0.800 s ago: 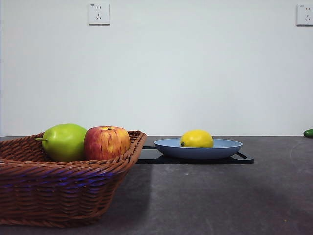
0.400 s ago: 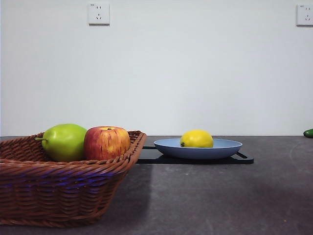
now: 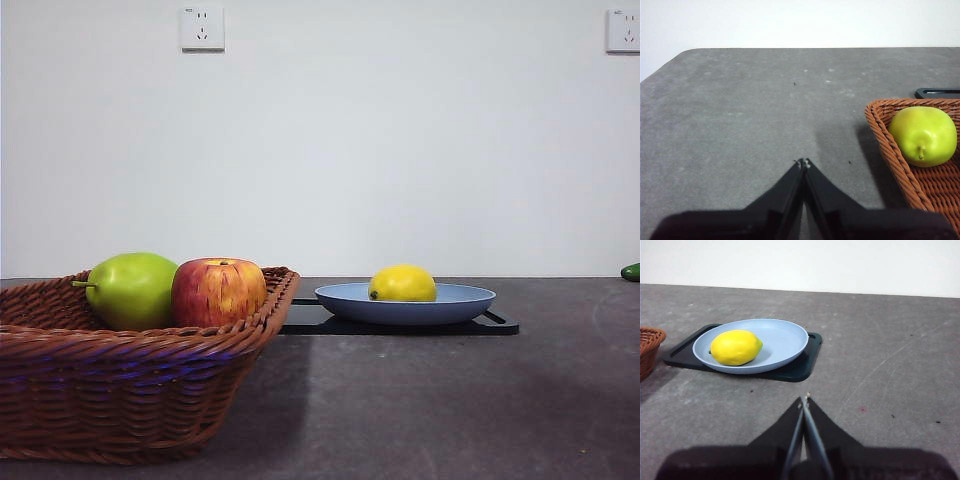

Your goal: Take the lemon from the basket,put the lemon in the plate,hand out the plate

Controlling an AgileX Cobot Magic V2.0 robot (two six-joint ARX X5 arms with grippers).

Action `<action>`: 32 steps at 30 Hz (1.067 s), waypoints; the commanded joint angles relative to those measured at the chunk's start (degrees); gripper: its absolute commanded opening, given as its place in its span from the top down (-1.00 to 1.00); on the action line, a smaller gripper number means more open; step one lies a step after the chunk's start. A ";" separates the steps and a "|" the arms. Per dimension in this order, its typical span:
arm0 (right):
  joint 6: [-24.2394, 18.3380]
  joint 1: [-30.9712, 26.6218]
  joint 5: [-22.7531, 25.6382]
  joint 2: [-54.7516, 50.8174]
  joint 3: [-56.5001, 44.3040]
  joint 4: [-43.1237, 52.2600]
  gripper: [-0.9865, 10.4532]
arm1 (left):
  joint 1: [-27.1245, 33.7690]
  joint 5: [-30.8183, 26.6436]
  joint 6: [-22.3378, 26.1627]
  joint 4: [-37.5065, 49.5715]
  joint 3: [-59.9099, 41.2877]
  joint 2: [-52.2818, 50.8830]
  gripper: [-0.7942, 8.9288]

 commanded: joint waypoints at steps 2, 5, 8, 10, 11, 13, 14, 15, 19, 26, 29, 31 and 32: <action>4.94 0.04 0.15 -0.24 -0.35 -0.46 0.82 | 0.13 0.02 -0.35 0.02 -0.46 -0.15 0.82; 5.73 0.04 0.20 -0.22 -0.35 -0.46 0.82 | 0.13 0.02 -0.35 0.02 -0.46 -0.15 0.82; 5.73 0.04 0.17 -0.22 -0.35 -0.48 0.82 | 0.13 0.04 -0.35 0.04 -0.46 -0.15 0.82; 5.73 0.04 0.17 -0.22 -0.35 -0.46 0.82 | 0.13 0.02 -0.35 0.02 -0.46 -0.15 0.82; 5.73 0.04 0.20 -0.22 -0.35 -0.48 0.82 | 0.13 0.02 -0.35 0.02 -0.46 -0.15 0.82; 5.73 0.04 0.17 -0.22 -0.35 -0.48 0.82 | 0.13 0.04 -0.35 0.02 -0.46 -0.15 0.82; 5.73 0.04 0.17 -0.22 -0.35 -0.46 0.82 | 0.13 0.04 -0.35 0.04 -0.46 -0.15 0.82; 5.73 0.04 0.20 -0.22 -0.35 -0.48 0.82 | 0.13 0.02 -0.35 0.02 -0.46 -0.15 0.82; 5.73 0.04 0.20 -0.22 -0.35 -0.46 0.82 | 0.13 0.04 -0.35 0.02 -0.46 -0.15 0.82; 5.73 0.04 0.20 -0.22 -0.35 -0.46 0.82 | 0.13 0.02 -0.35 0.02 -0.46 -0.15 0.82; 5.73 0.04 0.20 -0.22 -0.35 -0.46 0.82 | 0.13 0.02 -0.35 0.04 -0.46 -0.15 0.82; 5.73 0.04 0.20 -0.22 -0.35 -0.46 0.82 | 0.13 0.02 -0.35 0.04 -0.46 -0.15 0.82; 5.73 0.04 0.17 -0.22 -0.35 -0.46 0.82 | 0.13 0.02 -0.35 0.02 -0.46 -0.15 0.82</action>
